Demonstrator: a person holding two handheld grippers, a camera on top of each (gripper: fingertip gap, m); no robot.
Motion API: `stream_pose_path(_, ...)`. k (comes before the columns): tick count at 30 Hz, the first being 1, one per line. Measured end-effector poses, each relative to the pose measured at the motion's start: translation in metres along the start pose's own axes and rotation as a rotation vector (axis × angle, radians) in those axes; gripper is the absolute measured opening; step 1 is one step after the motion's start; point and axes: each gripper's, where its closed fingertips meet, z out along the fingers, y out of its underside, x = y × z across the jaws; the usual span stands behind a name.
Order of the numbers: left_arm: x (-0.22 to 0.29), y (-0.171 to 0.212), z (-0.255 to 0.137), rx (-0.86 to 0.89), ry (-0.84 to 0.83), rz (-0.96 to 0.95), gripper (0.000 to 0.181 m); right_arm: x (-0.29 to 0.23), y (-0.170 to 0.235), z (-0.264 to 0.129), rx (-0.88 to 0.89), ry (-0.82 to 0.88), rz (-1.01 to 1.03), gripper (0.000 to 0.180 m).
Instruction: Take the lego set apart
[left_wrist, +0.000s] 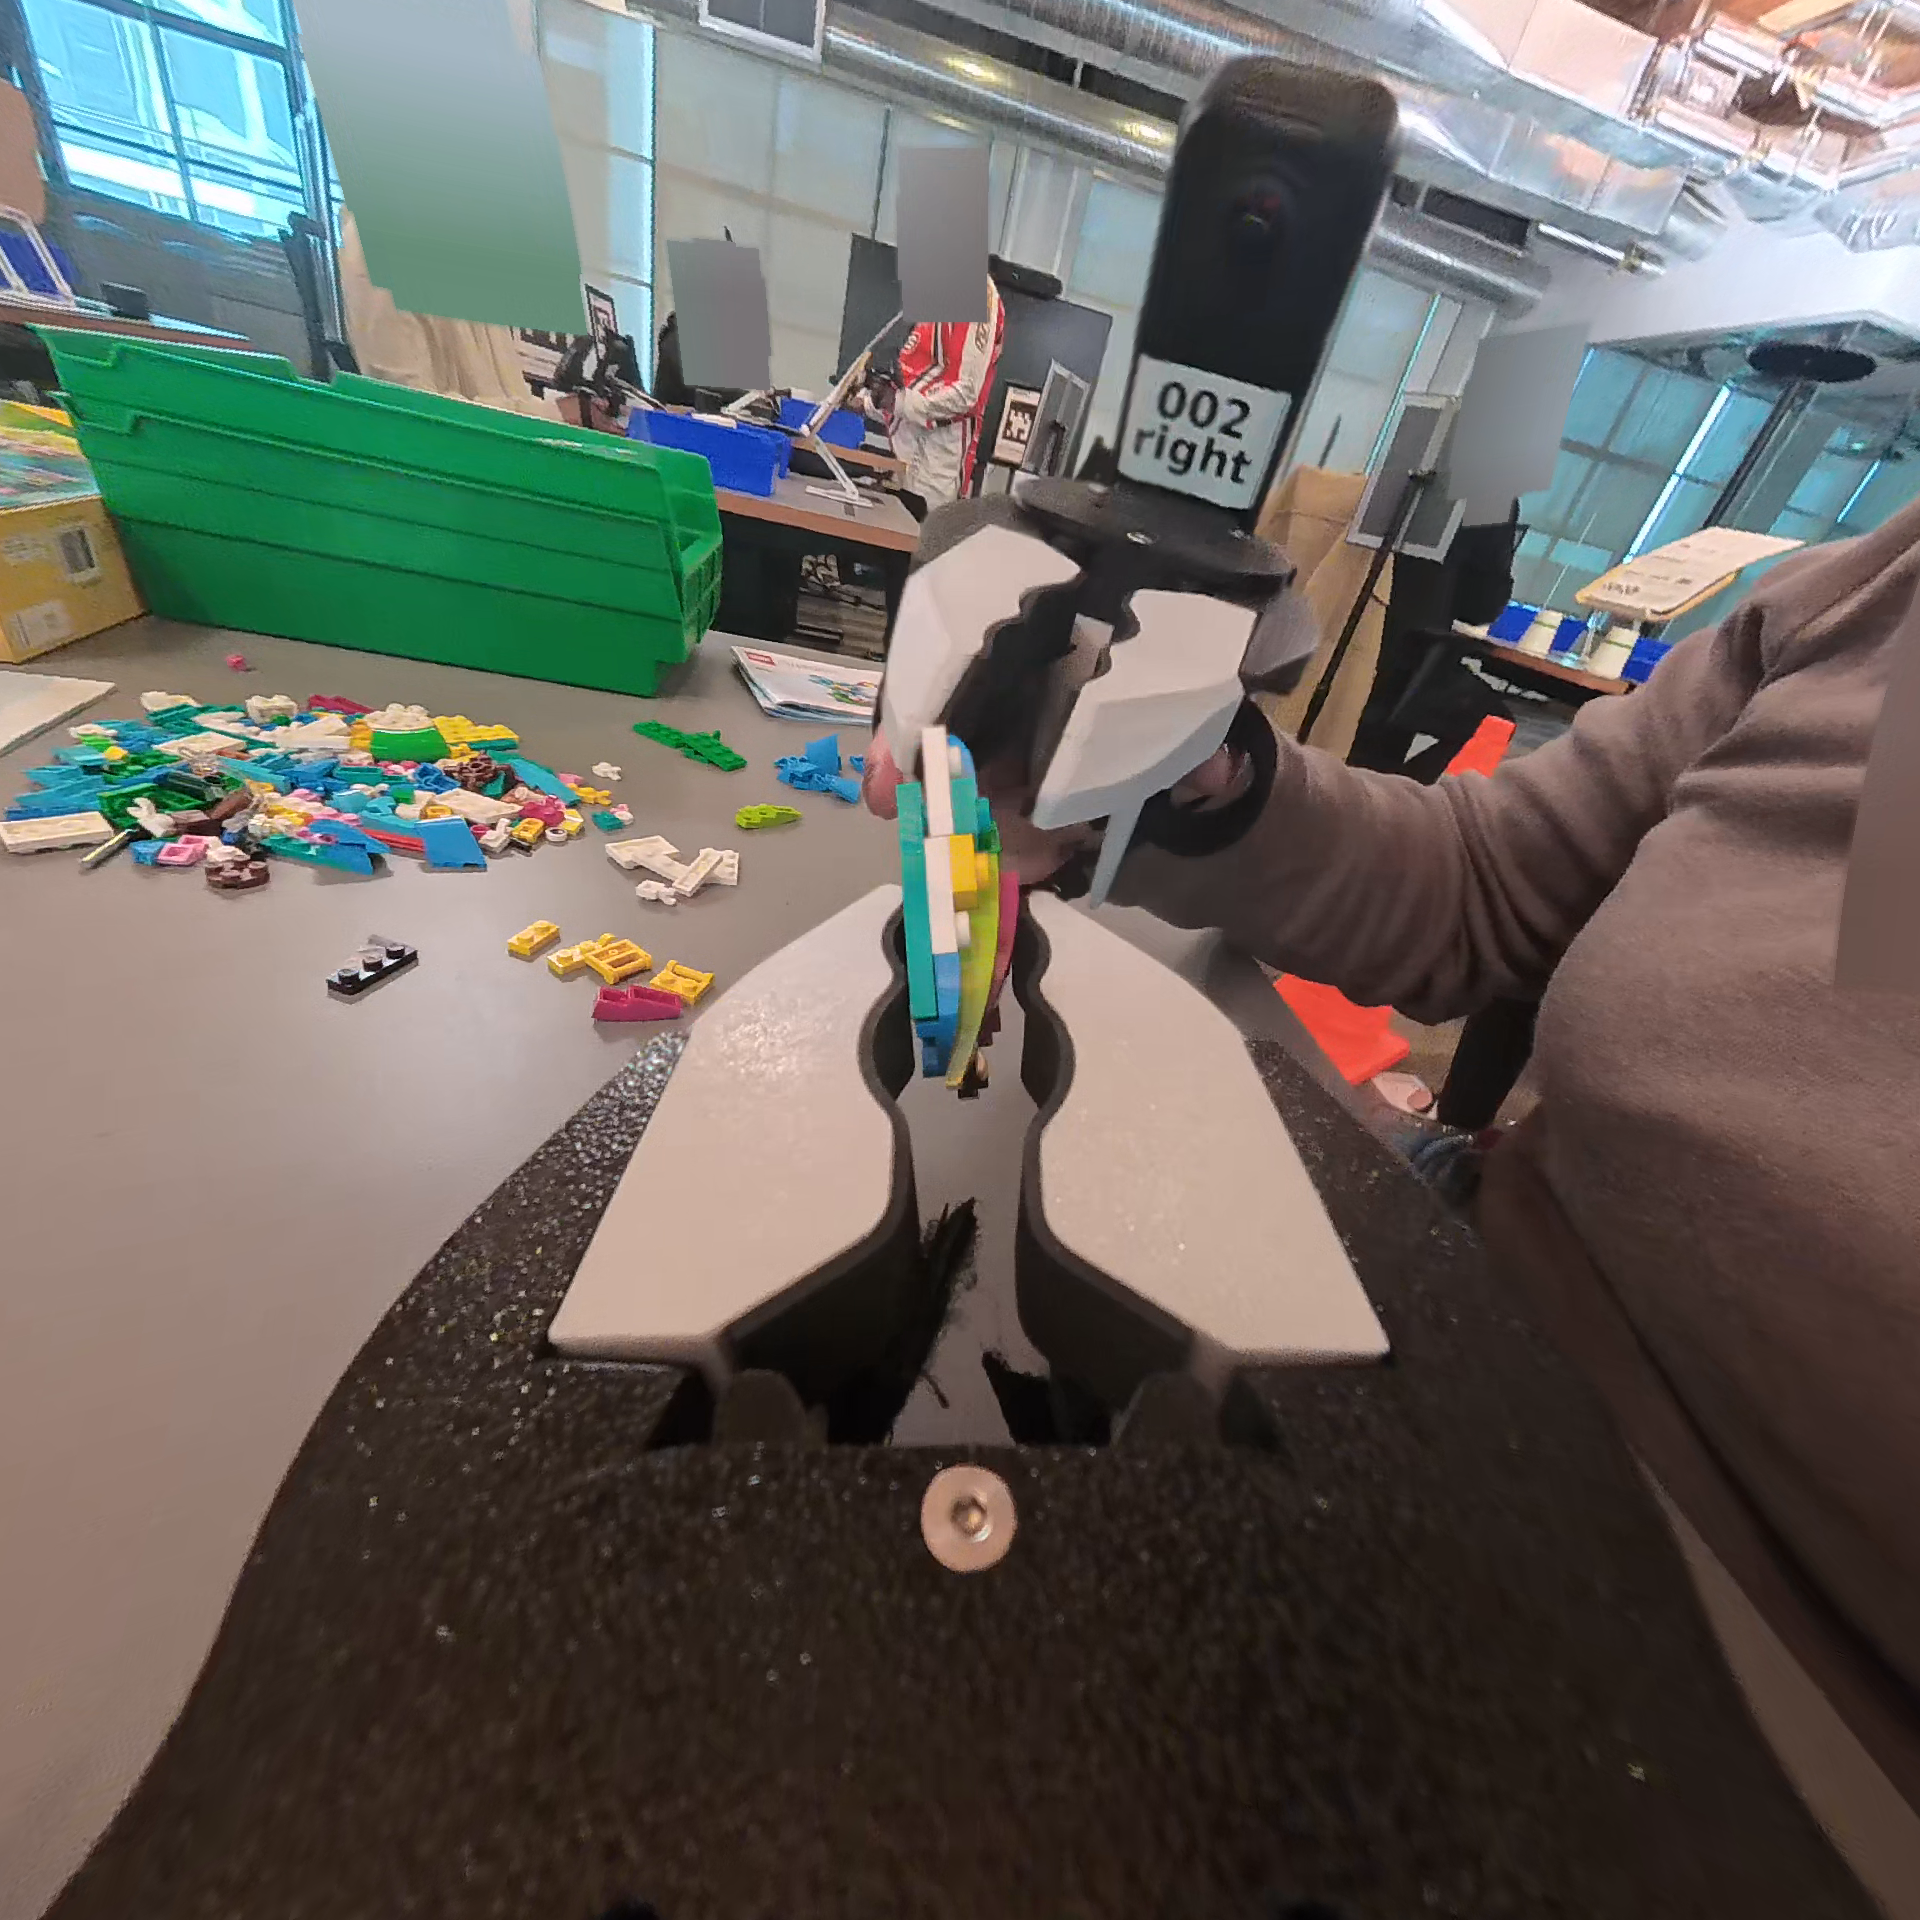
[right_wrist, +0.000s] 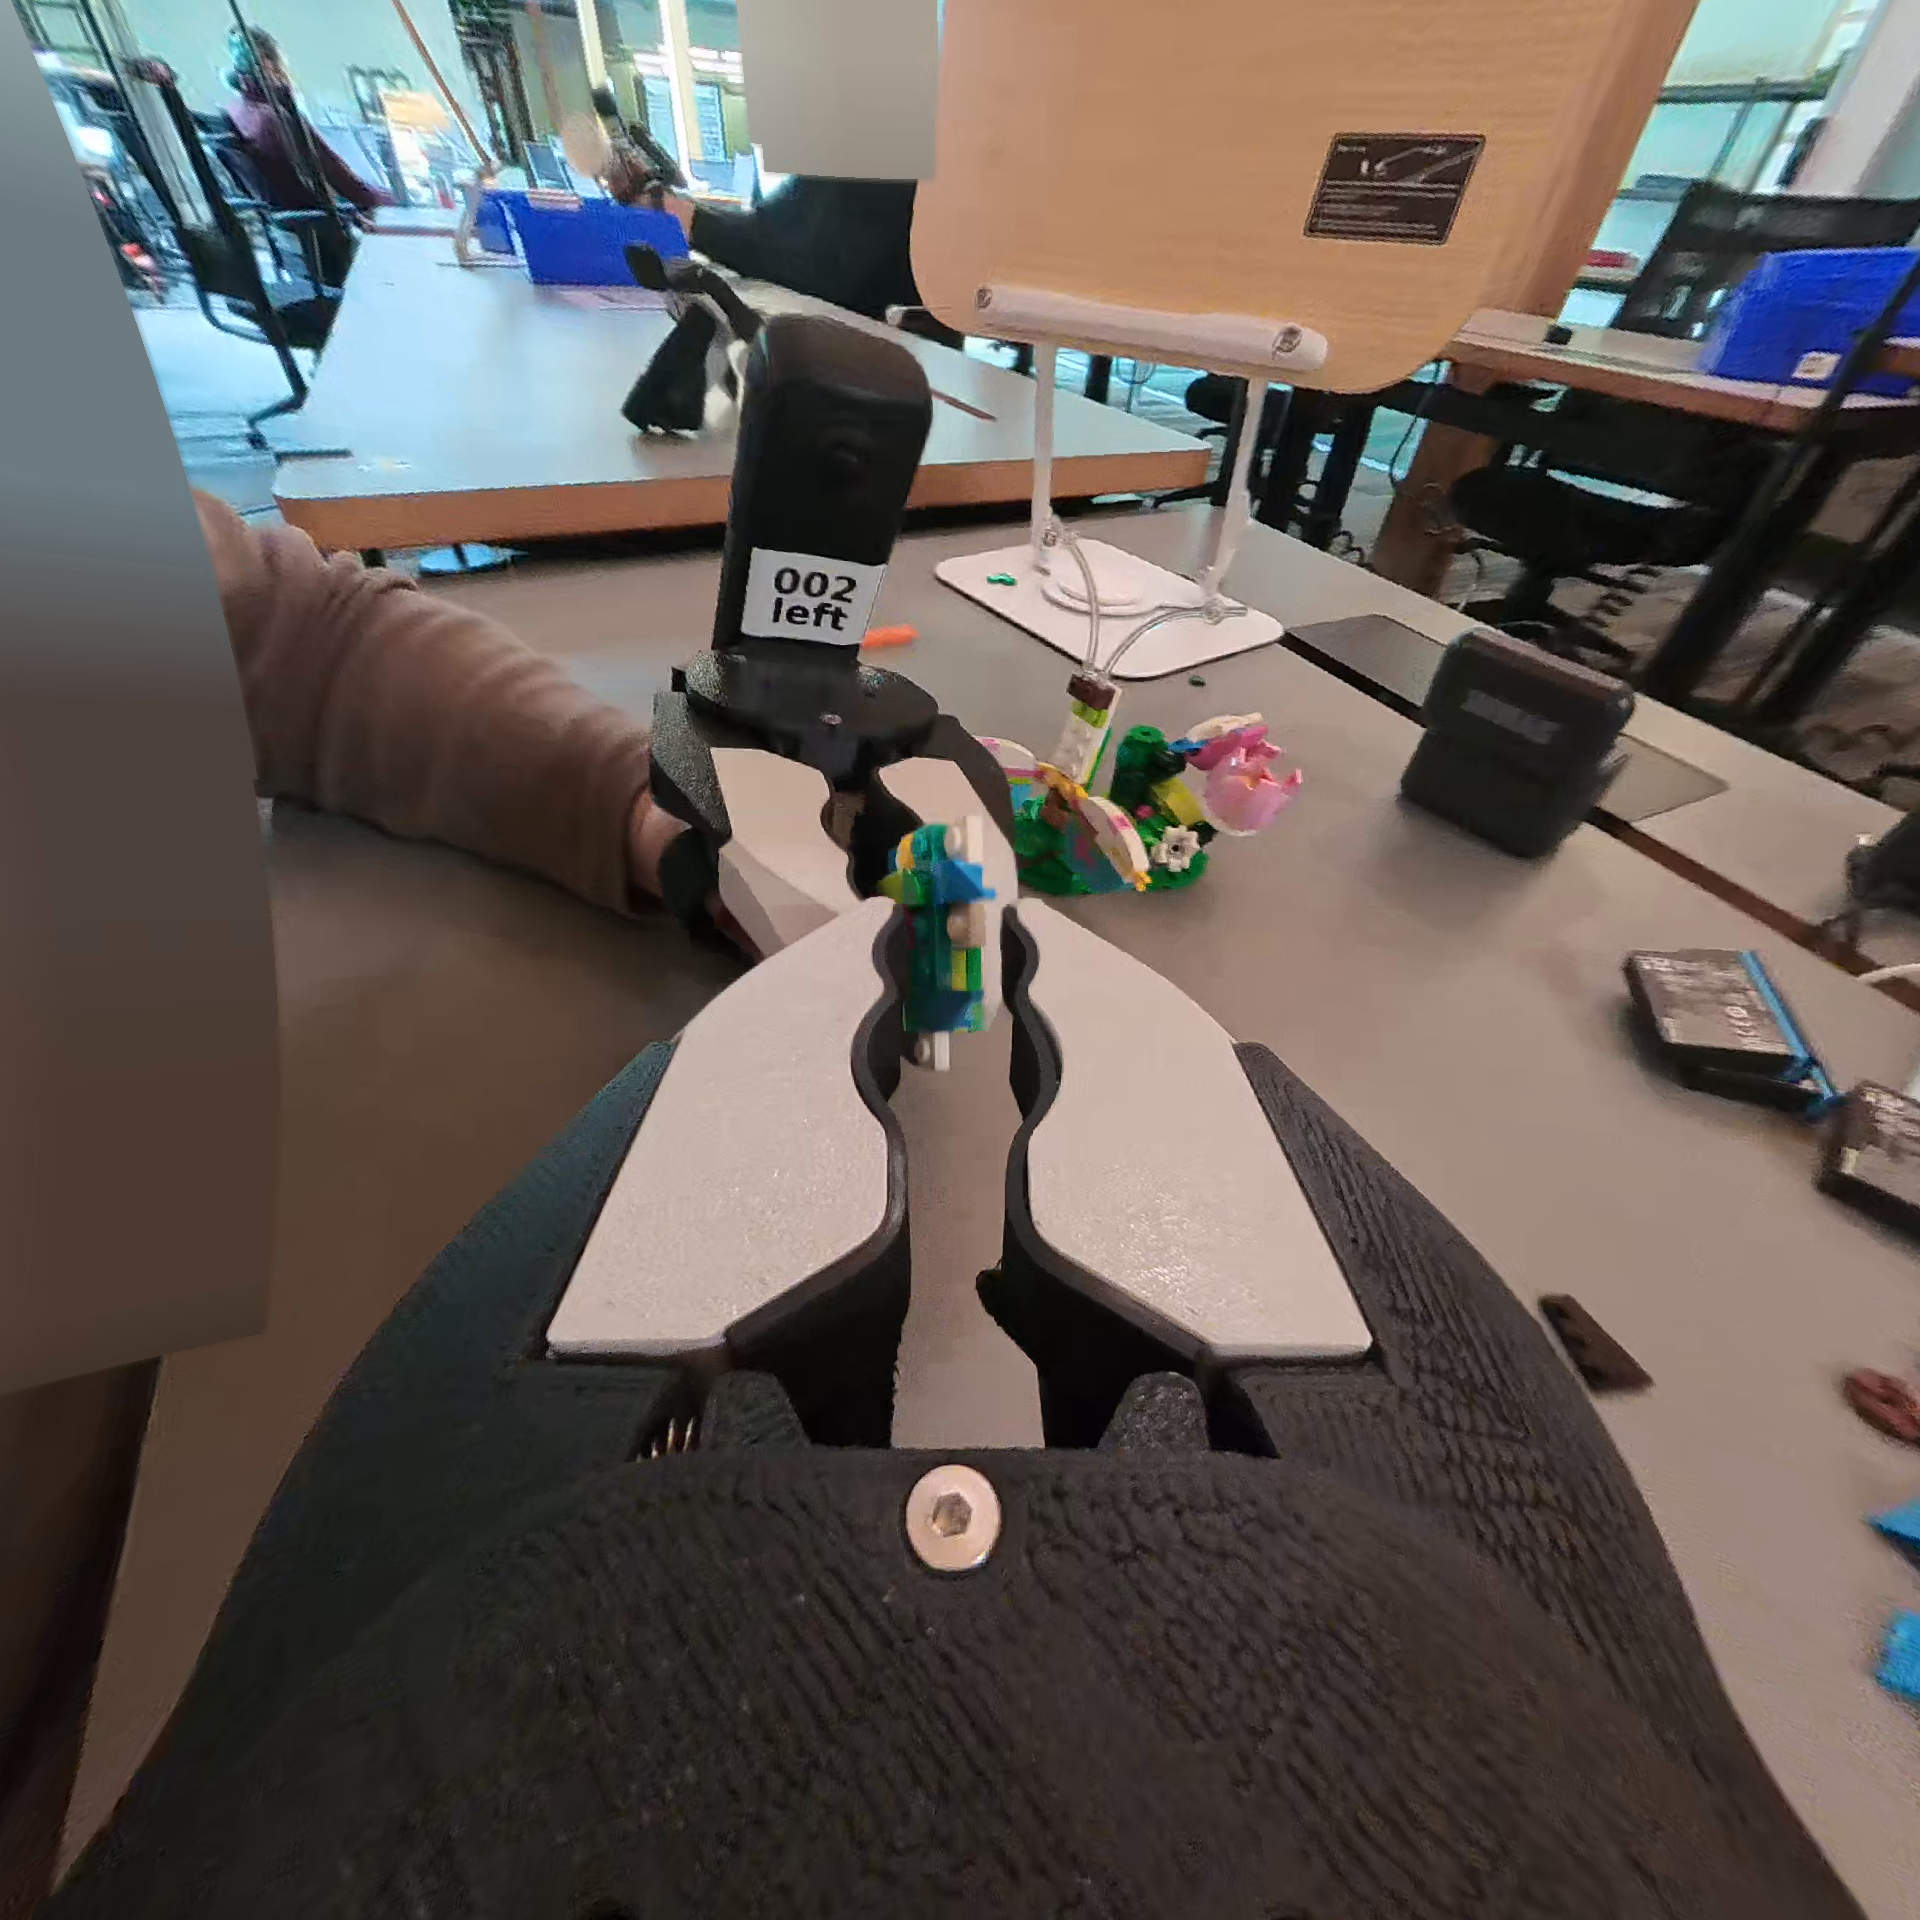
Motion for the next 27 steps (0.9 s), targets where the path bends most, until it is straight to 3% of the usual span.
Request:
stream_pose_path(8, 0.003, 0.009, 0.005, -0.074, -0.017, 0.042, 0.016, -0.002, 0.002, 0.004, -0.026, -0.001, -0.031, 0.007)
stream_pose_path(16, -0.007, 0.010, 0.003, -0.070, -0.053, -0.080, 0.016, 0.002, 0.003, 0.008, -0.103, 0.331, -0.557, 0.003)
stream_pose_path(19, -0.007, 0.010, 0.003, -0.070, -0.071, -0.059, 0.016, -0.002, -0.001, 0.004, -0.065, 0.340, -0.548, 0.004)
stream_pose_path(22, -0.010, 0.009, 0.001, -0.061, -0.083, -0.070, 0.016, 0.025, 0.000, -0.034, -0.098, 0.424, -0.449, 0.004)
stream_pose_path(27, -0.014, 0.008, 0.000, -0.050, -0.083, -0.121, 0.016, 0.106, 0.079, -0.160, -0.525, 0.674, -0.171, 0.004)
